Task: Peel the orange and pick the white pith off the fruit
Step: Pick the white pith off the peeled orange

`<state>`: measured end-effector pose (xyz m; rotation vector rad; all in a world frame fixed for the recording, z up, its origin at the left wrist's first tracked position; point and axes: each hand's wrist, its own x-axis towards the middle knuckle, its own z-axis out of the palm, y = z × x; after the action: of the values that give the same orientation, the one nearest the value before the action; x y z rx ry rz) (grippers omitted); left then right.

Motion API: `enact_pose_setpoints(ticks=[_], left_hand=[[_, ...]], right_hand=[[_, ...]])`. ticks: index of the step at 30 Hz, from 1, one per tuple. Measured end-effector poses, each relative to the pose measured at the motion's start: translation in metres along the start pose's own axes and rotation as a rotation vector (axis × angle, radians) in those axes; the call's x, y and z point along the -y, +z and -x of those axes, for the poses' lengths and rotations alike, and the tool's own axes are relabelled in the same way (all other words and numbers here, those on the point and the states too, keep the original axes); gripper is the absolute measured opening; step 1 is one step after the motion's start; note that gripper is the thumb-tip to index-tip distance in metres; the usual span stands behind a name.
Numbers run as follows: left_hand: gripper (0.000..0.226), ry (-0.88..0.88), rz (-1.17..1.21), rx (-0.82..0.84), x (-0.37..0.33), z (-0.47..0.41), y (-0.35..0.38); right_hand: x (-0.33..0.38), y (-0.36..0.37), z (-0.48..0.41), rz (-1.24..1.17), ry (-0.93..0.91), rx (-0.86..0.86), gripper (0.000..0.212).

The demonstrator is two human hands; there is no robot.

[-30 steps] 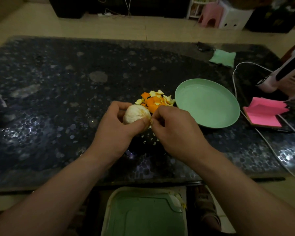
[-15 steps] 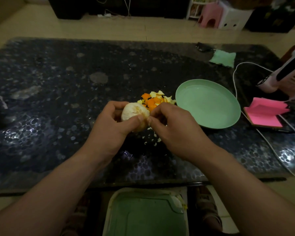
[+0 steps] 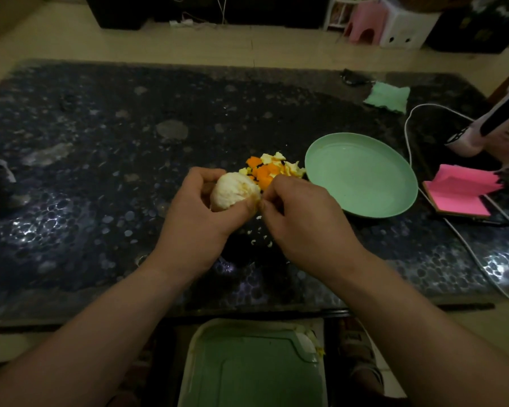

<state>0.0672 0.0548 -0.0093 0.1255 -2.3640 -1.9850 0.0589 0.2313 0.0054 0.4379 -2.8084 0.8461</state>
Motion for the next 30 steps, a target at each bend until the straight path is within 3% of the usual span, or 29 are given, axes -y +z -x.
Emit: enact_pose_setpoints(ticks=[7,13,20,25,30], left_hand=[[0.05,0.004,0.04,0.011,-0.001,-0.001,0.0],[0.061,-0.099,0.249,0.074,-0.005,-0.004,-0.005],[0.05,-0.207,0.452,0.131,-0.004,-0.012,-0.014],[0.047,-0.243,0.544,0.173,-0.002,-0.016,-0.018],[0.037,-0.296,0.575,0.179,0.003,-0.017,-0.017]], right_hand=[[0.0,0.002,-0.002,-0.125,0.028,-0.123,0.018],[-0.002,-0.004,-0.002,-0.284,0.083,-0.087,0.015],[-0.007,-0.008,-0.005,-0.433,0.136,-0.032,0.016],[-0.017,-0.008,-0.011,-0.403,0.176,-0.055,0.015],[-0.028,0.0,-0.013,-0.115,0.168,0.034,0.014]])
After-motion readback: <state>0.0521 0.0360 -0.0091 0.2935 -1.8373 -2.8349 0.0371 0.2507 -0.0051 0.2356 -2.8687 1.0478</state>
